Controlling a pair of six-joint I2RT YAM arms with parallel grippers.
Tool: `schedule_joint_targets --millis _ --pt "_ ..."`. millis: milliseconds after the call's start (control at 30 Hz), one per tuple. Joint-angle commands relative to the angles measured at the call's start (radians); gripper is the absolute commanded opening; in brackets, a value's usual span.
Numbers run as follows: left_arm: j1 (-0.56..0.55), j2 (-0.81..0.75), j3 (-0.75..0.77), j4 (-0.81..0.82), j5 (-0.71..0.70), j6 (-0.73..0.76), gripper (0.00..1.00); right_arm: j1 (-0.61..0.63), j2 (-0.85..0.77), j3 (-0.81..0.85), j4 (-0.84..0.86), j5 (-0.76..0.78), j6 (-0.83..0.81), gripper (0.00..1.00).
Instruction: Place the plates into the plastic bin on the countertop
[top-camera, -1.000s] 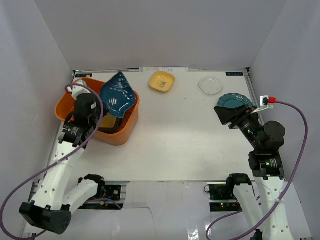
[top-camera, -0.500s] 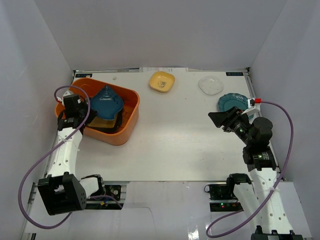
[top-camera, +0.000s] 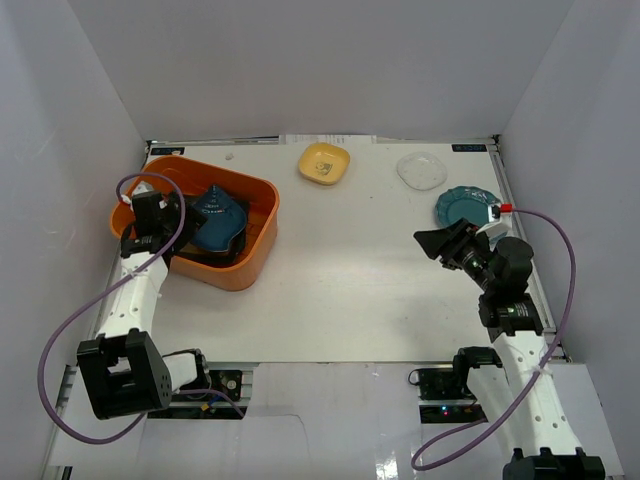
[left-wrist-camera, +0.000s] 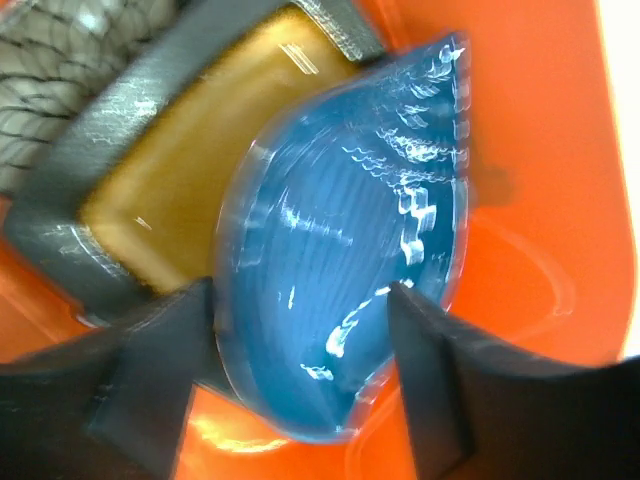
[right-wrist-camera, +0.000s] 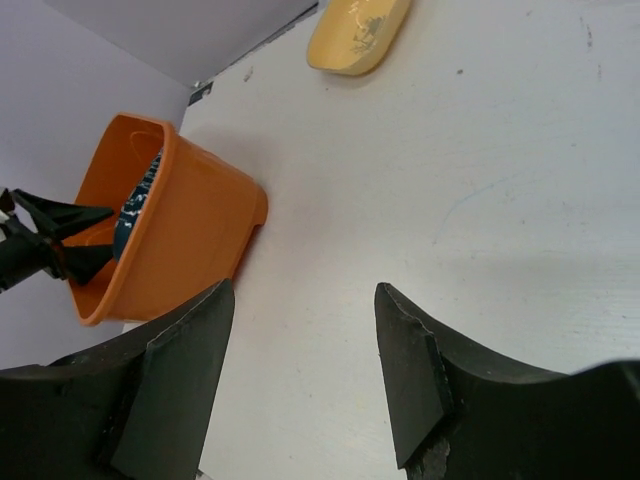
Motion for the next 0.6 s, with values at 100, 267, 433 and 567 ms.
schedule_joint_targets --millis 100,267,433,567 --pt "0.000 -0.093 0.009 0.074 -0.024 0.025 0.98 0.000 0.061 -0.121 0.099 0.153 0.037 0.65" --pt "0.000 -0.151 -0.001 0.067 -0.140 0.033 0.98 -0.002 0.070 -0.199 0.146 0.361 0.088 0.66" --pt "-0.013 -0.224 -0.012 0.073 -0.257 0.061 0.98 -0.003 0.122 -0.193 0.153 0.546 0.130 0.70" --pt "-0.023 -0.245 -0.020 0.077 -0.168 0.070 0.98 -0.031 0.159 -0.176 0.153 0.658 0.142 0.82"
